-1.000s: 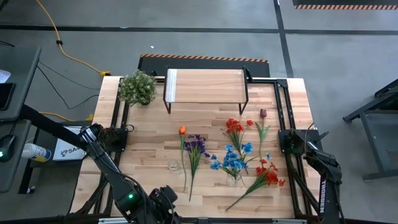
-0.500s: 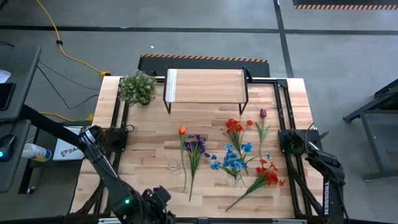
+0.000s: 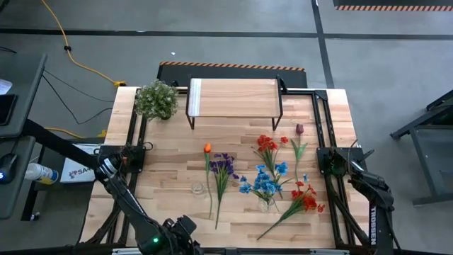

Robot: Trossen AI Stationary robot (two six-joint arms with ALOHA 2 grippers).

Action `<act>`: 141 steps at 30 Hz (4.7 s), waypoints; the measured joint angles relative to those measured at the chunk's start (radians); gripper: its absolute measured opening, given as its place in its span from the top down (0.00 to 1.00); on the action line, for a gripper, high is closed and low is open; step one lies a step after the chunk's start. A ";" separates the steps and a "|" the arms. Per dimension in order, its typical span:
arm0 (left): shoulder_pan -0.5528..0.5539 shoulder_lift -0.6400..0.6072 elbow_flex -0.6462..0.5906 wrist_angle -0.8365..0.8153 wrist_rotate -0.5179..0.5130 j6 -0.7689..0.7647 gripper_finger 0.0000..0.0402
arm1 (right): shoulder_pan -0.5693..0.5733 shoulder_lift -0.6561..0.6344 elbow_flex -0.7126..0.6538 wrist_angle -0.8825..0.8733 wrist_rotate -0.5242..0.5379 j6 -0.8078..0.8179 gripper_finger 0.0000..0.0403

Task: Pick and place flowers into a vace then onto a shelf
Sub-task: Put the light orange flower into the right transparent vase

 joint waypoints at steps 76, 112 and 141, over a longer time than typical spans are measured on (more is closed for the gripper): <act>0.649 -0.413 -0.187 -0.428 -0.131 0.550 0.21 | 0.030 0.000 0.000 0.133 0.236 -0.190 0.97; 0.898 -0.435 -0.669 0.285 0.263 0.714 0.21 | 0.019 0.000 -0.001 0.176 0.235 -0.146 0.97; 0.910 -0.234 -0.694 0.352 0.336 0.606 0.21 | 0.006 0.001 -0.001 0.182 0.235 -0.133 0.97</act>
